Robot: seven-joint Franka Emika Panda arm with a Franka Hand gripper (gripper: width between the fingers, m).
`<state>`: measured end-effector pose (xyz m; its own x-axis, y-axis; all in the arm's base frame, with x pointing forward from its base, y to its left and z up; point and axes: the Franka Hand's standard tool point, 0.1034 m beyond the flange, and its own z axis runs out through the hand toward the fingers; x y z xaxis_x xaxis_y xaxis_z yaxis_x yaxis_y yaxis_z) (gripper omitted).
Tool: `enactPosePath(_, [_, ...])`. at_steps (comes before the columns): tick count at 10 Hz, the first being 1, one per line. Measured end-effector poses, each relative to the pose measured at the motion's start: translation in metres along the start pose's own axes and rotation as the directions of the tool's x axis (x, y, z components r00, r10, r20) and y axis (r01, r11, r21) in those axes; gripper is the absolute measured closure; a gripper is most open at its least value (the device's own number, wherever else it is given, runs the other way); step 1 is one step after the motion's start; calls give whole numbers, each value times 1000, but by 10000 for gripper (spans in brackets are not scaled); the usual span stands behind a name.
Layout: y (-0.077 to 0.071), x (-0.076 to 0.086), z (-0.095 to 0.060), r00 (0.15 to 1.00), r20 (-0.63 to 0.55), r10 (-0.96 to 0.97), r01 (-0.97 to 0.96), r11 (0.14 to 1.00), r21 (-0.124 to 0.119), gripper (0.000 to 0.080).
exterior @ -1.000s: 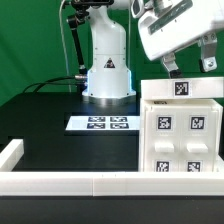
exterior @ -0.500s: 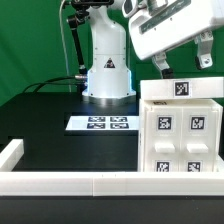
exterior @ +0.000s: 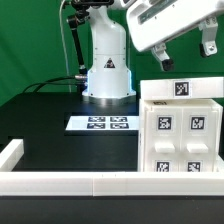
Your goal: Assemble cabinet
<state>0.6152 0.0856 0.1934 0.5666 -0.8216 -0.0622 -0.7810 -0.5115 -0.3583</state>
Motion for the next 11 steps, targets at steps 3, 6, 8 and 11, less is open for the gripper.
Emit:
enactPosePath(3, [-5, 4, 0, 908, -15, -420, 419, 908, -16, 2])
enactPosePath(6, [-4, 2, 2, 674, -3, -738, 738, 674, -42, 2])
enactPosePath(8, [-4, 1, 3, 594, -3, -805, 804, 593, -43, 2])
enactPosePath(11, [-3, 3, 3, 431, 6, -902, 901, 431, -47, 2])
